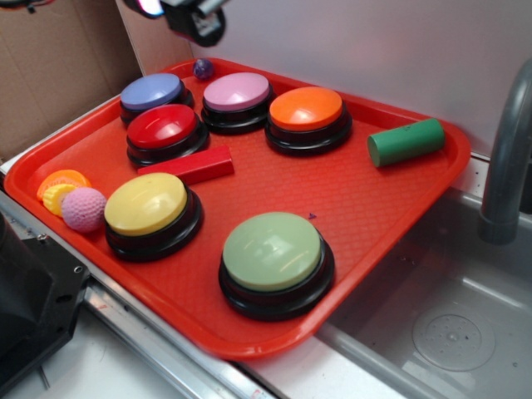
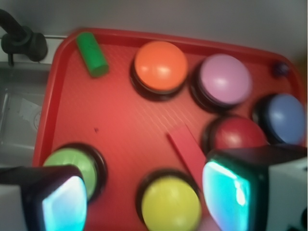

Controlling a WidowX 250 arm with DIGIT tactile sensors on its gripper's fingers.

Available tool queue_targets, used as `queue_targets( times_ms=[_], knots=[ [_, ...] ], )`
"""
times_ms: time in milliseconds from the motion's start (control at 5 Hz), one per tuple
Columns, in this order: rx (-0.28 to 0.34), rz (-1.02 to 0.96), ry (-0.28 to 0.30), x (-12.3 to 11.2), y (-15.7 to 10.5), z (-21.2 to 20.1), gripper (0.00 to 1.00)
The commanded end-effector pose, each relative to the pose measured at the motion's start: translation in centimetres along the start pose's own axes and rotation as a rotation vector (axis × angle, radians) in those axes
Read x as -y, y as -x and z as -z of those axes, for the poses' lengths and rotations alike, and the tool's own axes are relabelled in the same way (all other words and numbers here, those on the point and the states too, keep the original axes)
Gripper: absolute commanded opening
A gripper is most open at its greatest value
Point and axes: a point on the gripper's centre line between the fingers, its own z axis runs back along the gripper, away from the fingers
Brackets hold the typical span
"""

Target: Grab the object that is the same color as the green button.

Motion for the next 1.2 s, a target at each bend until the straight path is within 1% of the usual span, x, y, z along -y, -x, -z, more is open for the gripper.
queue_targets(
  times_ms=[0,200,400,600,800,1000],
  knots=[
    [0.127,0.137,0.044,2.3,-5.5,3.7,1.00],
    [0.154,0.164,0.034,3.3,-7.0,5.6,1.00],
    [0.169,0.237,0.037,4.3,-8.5,7.7,1.00],
    [0.161,0.283,0.030,5.9,-9.4,9.3,1.00],
    [0.144,0.297,0.053,5.9,-10.1,10.8,1.00],
    [0.122,0.304,0.055,6.1,-10.7,12.2,1.00]
  ],
)
